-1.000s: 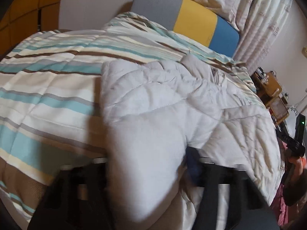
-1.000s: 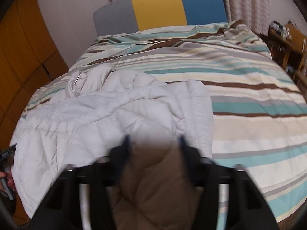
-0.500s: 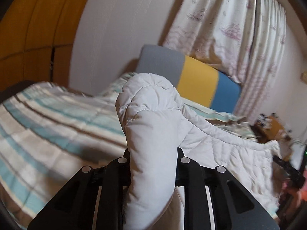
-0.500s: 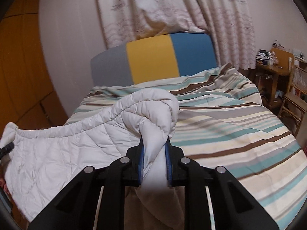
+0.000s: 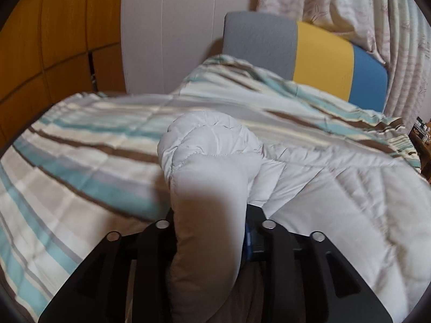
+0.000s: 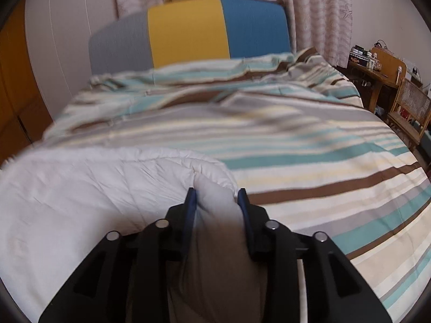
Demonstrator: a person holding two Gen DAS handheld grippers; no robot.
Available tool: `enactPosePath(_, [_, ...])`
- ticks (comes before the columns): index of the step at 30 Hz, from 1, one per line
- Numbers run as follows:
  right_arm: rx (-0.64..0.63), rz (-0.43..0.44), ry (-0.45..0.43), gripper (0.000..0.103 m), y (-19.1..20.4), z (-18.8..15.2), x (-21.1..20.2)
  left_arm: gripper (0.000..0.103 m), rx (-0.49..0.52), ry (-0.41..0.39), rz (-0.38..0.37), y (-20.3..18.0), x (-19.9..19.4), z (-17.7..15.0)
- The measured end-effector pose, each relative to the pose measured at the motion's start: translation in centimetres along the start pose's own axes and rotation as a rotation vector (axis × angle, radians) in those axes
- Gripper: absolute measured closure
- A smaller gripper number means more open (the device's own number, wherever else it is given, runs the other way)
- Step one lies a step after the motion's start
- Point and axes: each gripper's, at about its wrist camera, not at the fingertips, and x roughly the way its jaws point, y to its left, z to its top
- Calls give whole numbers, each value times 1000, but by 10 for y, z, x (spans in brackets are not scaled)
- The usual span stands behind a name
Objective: Fold large clothes
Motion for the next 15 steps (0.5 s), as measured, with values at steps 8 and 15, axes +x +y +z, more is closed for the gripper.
enactPosePath(8, [-122, -137, 45, 65, 23, -13, 28, 62, 47, 60, 55, -12, 17, -5])
enactPosePath(15, [-107, -143, 39, 58, 22, -12, 24, 39, -6, 86, 135, -10, -15, 12])
